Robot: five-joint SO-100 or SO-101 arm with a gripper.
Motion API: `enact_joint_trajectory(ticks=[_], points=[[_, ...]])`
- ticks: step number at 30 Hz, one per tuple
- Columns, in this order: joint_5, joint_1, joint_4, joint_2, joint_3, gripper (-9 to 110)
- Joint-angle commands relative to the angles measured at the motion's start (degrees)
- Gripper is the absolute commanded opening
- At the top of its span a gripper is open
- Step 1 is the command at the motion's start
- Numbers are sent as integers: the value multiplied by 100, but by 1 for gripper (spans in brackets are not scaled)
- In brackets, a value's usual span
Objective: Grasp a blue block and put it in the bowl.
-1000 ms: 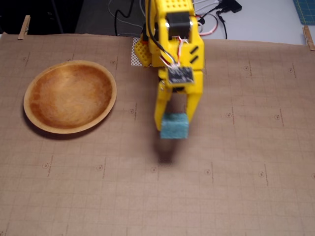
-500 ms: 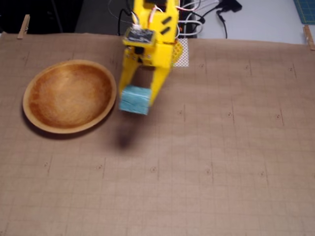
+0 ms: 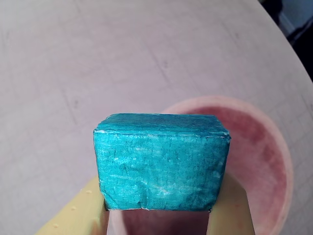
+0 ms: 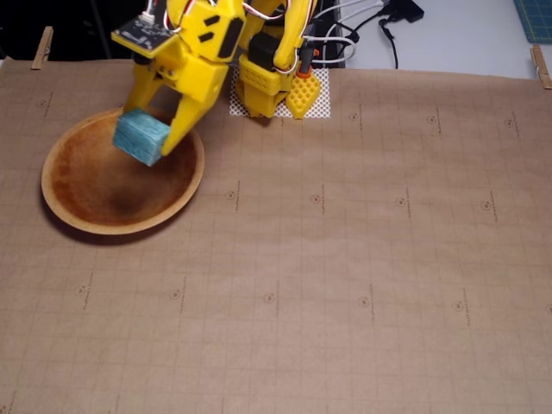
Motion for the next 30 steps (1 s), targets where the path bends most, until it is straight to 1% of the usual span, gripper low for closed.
enact_joint_trajectory(ticks=[1, 15, 21, 30], points=[[-44, 246, 9, 132, -369, -2], [35, 1055, -26, -879, -246, -2], [220, 993, -114, -1441, -343, -2], [369, 677, -721, -2109, -413, -2]])
